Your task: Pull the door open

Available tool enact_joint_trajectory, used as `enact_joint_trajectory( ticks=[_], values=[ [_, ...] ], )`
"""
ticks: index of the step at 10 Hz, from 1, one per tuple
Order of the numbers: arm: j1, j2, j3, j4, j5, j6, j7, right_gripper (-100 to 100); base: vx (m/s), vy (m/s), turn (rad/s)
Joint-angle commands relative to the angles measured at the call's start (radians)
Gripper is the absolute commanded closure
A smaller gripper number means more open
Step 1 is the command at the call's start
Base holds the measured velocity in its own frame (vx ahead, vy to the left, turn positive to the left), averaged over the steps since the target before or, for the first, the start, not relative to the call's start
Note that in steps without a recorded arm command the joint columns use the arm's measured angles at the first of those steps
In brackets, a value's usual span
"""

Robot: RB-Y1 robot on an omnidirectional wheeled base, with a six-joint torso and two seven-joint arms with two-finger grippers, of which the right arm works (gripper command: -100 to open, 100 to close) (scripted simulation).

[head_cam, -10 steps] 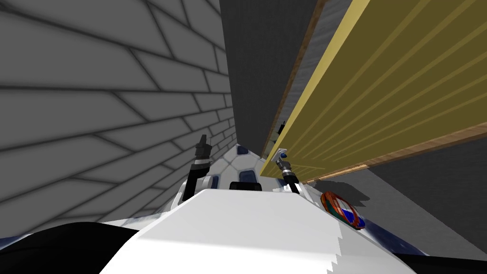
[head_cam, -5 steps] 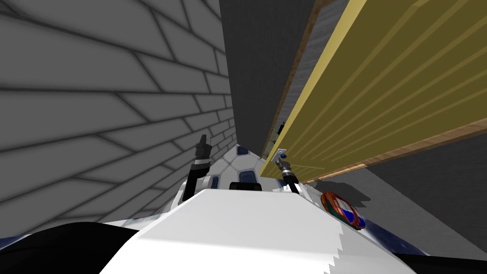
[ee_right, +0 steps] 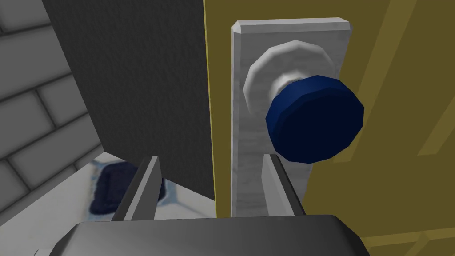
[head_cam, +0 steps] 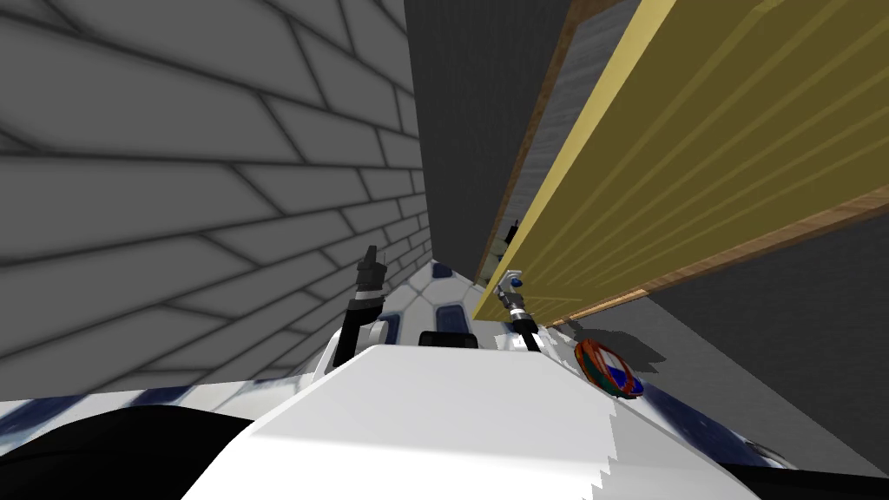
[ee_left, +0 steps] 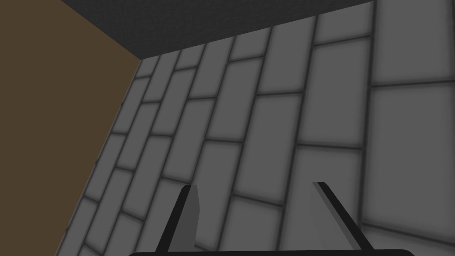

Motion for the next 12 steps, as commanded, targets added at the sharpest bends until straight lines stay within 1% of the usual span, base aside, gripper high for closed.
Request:
enact_joint_trajectory(
  ticks=[1,3,4,5,7,8,11,12],
  values=[
    [-0.01,-0.003,-0.015,-0.001,-0.01,-0.031,0.028,-100,-0.185,-0.08,-0.034],
    [-0.018,0.002,-0.011,0.007,-0.017,-0.06,0.053,-100,-0.189,-0.07,-0.033],
    [-0.019,0.011,0.002,0.034,-0.012,-0.052,0.046,-100,-0.088,-0.022,0.047],
    [-0.01,-0.003,0.0,0.027,-0.002,-0.045,0.018,-100,-0.004,0.024,0.127],
    [-0.003,-0.02,-0.008,0.014,0.006,-0.034,-0.012,-100,0.022,0.012,0.062],
    [0.004,-0.039,-0.017,0.0,0.015,-0.022,-0.045,-100,0.057,0.009,0.078],
    [0.016,-0.067,-0.029,-0.022,0.028,-0.004,-0.094,-100,0.058,-0.019,0.064],
    [0.022,-0.082,-0.036,-0.033,0.035,0.005,-0.12,-100,0.032,-0.019,0.061]
  ],
)
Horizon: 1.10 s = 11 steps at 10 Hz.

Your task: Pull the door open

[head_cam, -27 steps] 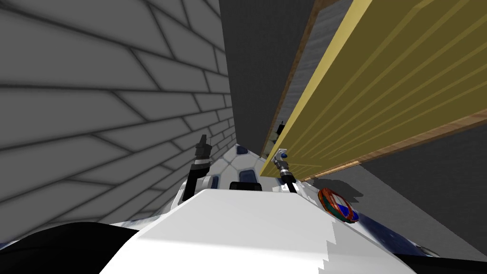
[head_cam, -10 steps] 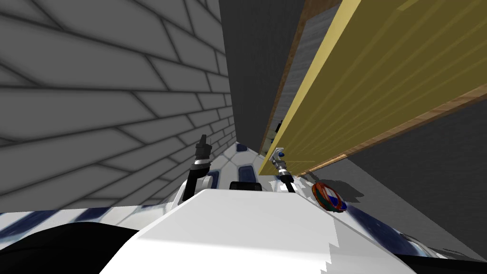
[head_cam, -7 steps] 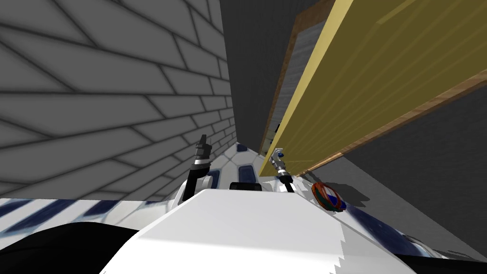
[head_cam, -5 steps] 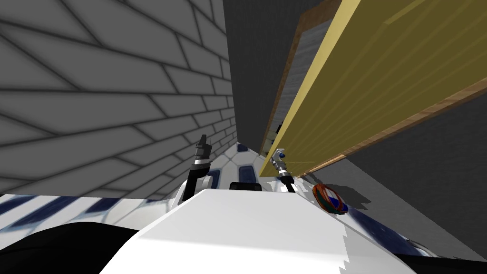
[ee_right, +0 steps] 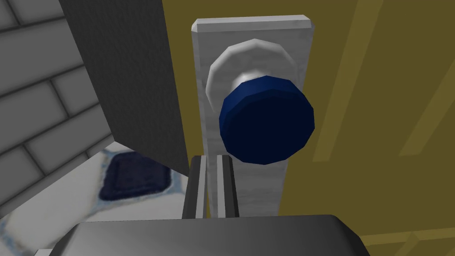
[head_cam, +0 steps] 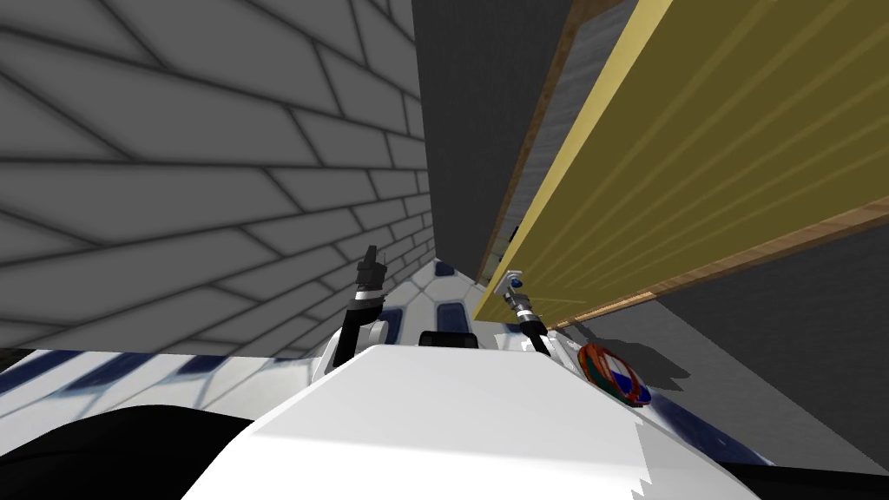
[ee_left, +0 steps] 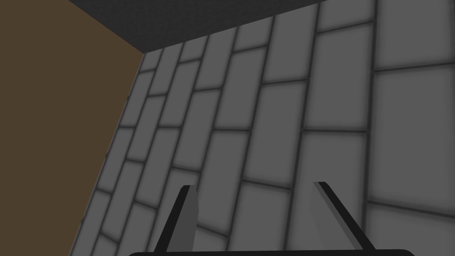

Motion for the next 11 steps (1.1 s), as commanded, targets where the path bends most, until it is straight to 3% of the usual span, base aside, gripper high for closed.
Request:
enact_joint_trajectory(
  ticks=[1,2,3,8,9,11],
  values=[
    [0.007,-0.016,-0.028,-0.03,0.007,0.006,-0.025,-100,0.046,-0.025,0.073],
    [0.012,-0.003,-0.001,-0.016,0.008,0.009,-0.016,-100,0.028,0.0,0.046],
    [0.012,-0.003,-0.001,-0.016,0.008,0.009,-0.016,100,0.002,0.013,0.002],
    [0.012,-0.003,-0.001,-0.016,0.008,0.009,-0.016,100,-0.005,0.003,-0.003],
    [0.003,0.01,0.008,0.001,-0.002,-0.018,0.019,-100,-0.165,-0.045,-0.053],
    [-0.008,0.018,0.01,0.009,-0.011,-0.044,0.05,-100,-0.218,-0.059,-0.053]
  ],
)
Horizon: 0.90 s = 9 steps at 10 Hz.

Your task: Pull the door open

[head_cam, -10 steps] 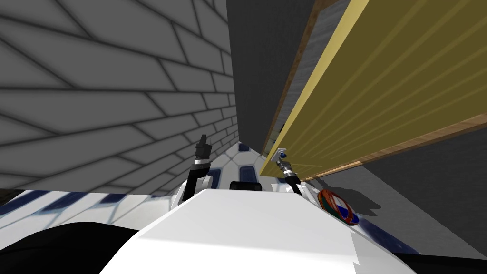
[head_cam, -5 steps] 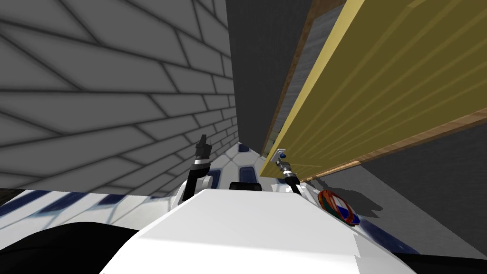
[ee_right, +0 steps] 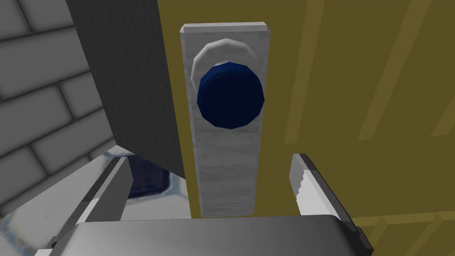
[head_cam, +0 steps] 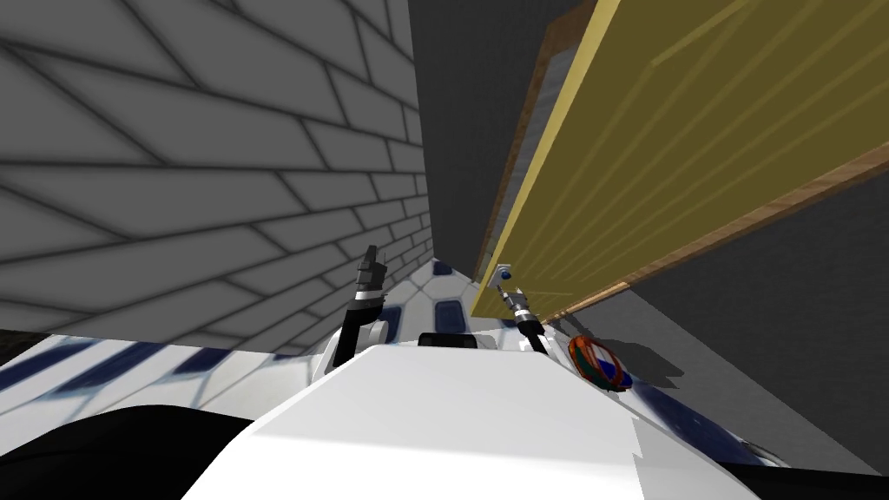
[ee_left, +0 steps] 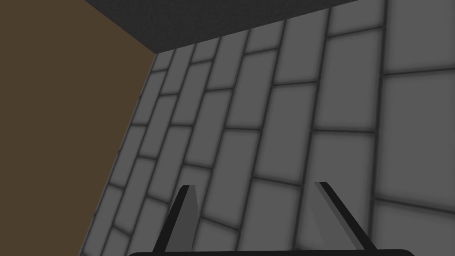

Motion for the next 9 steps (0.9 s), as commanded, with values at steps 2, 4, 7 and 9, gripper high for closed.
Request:
enact_joint_trajectory(
  ticks=[2,4,7,9],
  values=[
    [-0.015,0.015,0.003,0.011,-0.016,-0.044,0.054,-100,-0.185,-0.074,-0.06],
    [-0.015,0.019,0.004,0.01,-0.016,-0.046,0.058,-100,-0.138,-0.056,-0.02],
    [-0.036,0.0,-0.032,0.045,-0.047,-0.057,0.066,-100,0.149,0.018,0.114],
    [-0.056,-0.018,-0.066,0.077,-0.074,-0.064,0.07,-100,0.215,0.062,0.133]
  ],
)
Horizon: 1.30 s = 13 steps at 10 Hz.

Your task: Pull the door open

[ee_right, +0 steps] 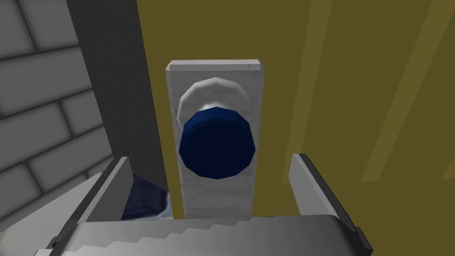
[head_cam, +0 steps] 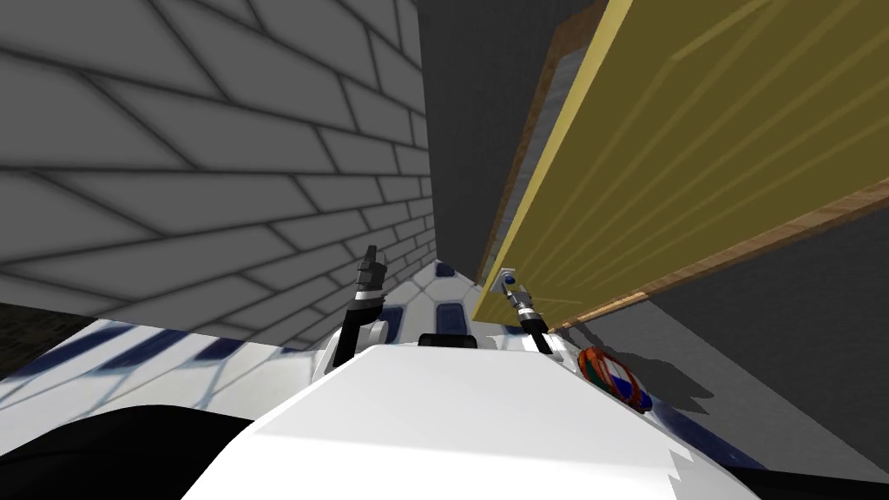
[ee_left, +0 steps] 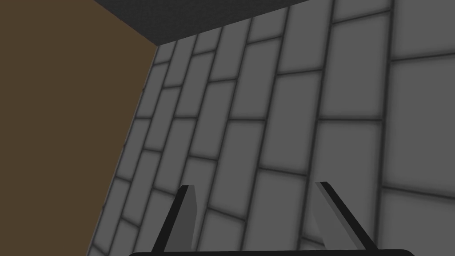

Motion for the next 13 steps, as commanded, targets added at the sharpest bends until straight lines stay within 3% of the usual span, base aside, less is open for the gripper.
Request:
enact_joint_trajectory(
  ticks=[1,2,3,8,13],
  values=[
    [-0.012,-0.012,-0.019,0.015,-0.017,0.0,0.001,-100,0.21,0.011,0.136],
    [-0.012,-0.006,-0.013,0.015,-0.01,-0.003,0.002,-100,0.092,-0.007,0.024],
    [-0.012,-0.006,-0.013,0.015,-0.01,-0.003,0.002,100,-0.007,0.002,-0.029],
    [-0.012,-0.006,-0.013,0.015,-0.01,-0.003,0.002,100,-0.018,-0.003,0.001],
    [0.024,-0.068,-0.004,0.027,0.011,-0.086,-0.064,100,-0.206,-0.063,0.127]
  ],
)
